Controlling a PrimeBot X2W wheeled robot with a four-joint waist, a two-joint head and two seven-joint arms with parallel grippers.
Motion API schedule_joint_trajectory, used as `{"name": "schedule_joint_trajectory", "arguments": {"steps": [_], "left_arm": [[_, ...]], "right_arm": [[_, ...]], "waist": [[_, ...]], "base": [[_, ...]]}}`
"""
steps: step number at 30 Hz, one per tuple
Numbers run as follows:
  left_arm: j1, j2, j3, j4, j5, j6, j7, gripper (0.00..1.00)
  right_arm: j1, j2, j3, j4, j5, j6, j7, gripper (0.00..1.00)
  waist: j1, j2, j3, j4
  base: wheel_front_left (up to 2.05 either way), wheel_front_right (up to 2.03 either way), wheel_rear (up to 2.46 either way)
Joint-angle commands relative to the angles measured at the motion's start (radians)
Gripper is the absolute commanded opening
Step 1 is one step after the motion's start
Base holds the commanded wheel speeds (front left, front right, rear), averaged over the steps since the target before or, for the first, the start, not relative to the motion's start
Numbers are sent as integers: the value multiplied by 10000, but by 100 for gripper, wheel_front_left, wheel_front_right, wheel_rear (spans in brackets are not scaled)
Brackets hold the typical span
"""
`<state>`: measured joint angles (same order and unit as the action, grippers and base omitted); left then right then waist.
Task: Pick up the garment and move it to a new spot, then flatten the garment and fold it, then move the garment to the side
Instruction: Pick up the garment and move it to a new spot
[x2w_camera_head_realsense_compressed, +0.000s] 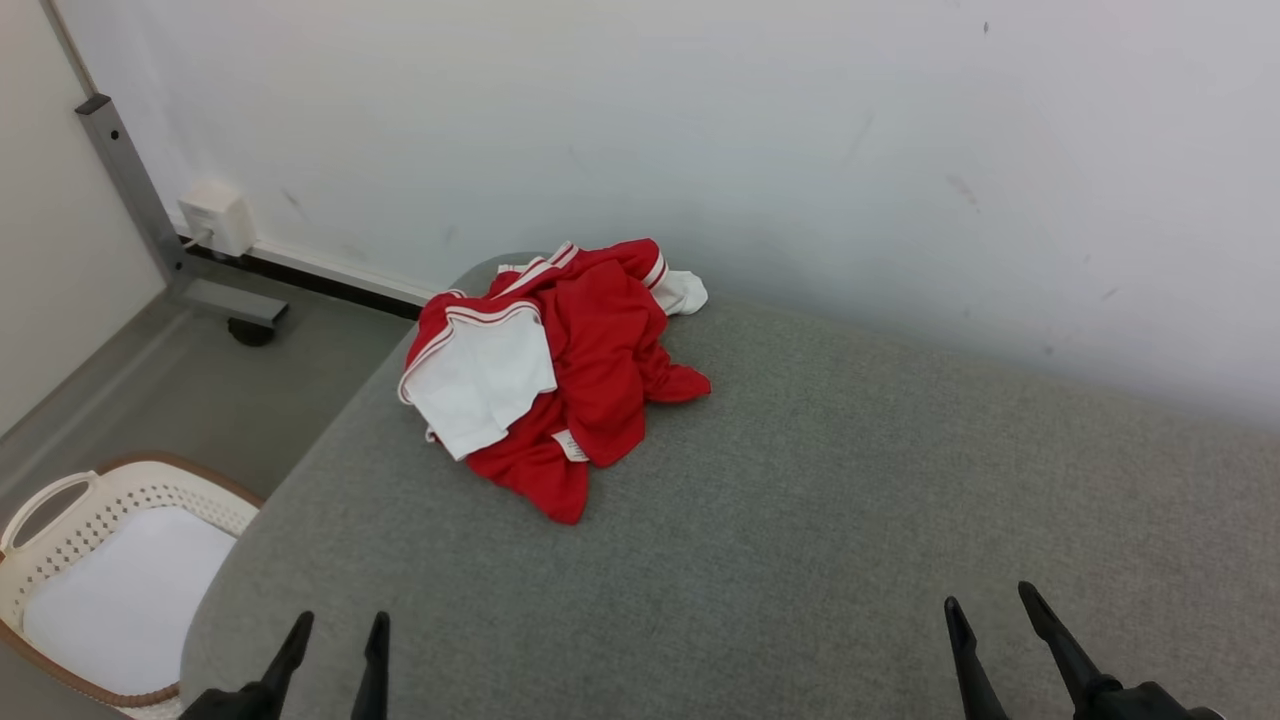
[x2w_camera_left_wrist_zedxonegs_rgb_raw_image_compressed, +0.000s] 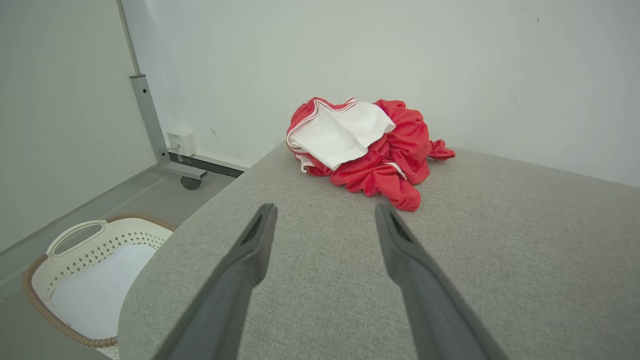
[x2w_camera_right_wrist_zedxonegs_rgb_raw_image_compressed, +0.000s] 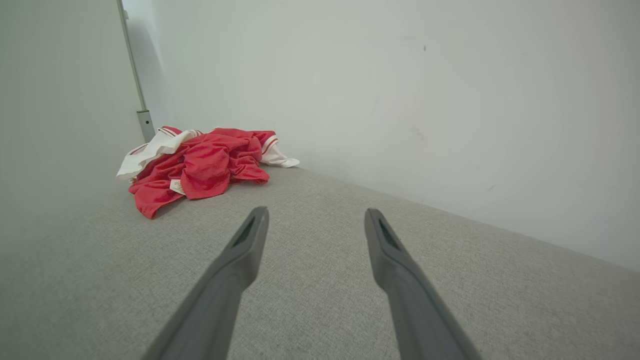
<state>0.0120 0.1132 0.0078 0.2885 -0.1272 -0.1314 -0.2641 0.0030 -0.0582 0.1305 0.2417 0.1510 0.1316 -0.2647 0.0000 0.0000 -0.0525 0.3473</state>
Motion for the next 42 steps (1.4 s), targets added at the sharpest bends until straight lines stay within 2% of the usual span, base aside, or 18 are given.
{"name": "schedule_joint_trajectory", "arguments": {"steps": [1, 9, 14, 16, 18, 21, 25, 31, 36, 42], "left_arm": [[-62, 77, 72, -44, -104, 15, -7, 100], [-1292, 429, 172, 116, -754, 14, -7, 100], [-2987, 1131, 60, 443, -1481, 14, -6, 100], [-3807, 1338, 54, 690, -2154, 14, 50, 100], [-4631, 1813, -24, 924, -2425, 14, 155, 100], [-5808, 2112, -137, 1545, -3240, 14, 564, 100], [-7226, 2659, -453, 2638, -3630, 14, 834, 100], [-9222, 2556, -827, 4666, -4317, 14, 1241, 100], [-10382, 2626, -1539, 5996, -4627, 14, 1585, 100], [-11153, 2685, -2352, 6695, -5232, 14, 1936, 100]], "right_arm": [[-21, -24, 57, -15, 36, -17, 3, 100], [-446, -272, 223, -292, -117, -17, 3, 100], [-1178, -666, 266, -409, -368, -17, 5, 100], [-1525, -860, 269, -457, -510, -17, 5, 100], [-1831, -1088, 207, -518, -638, -17, 5, 100], [-2267, -1510, 147, -593, -849, -17, 5, 100], [-2794, -2068, -28, -830, -1025, -17, 84, 100], [-3063, -2952, -315, -2026, -1282, -19, 935, 100], [-2836, -3633, -509, -3224, -1276, -20, 1844, 100], [-2594, -3813, -576, -4199, -1259, -20, 2467, 100]], "waist": [[0, 0, 37, -41], [0, 0, 942, -335], [0, 0, 2157, -492], [0, 0, 2695, -531], [0, 0, 3193, -525], [0, 0, 3926, -490], [0, 0, 4810, -428], [0, 0, 6180, -169], [0, 0, 7090, -94], [0, 0, 7643, -99]], "base": [[0, 0, 0], [0, 0, 0], [0, 0, 0], [0, 0, 0], [0, 0, 0], [0, 0, 0], [0, 0, 0], [0, 0, 0], [0, 0, 0], [0, 0, 0]]}}
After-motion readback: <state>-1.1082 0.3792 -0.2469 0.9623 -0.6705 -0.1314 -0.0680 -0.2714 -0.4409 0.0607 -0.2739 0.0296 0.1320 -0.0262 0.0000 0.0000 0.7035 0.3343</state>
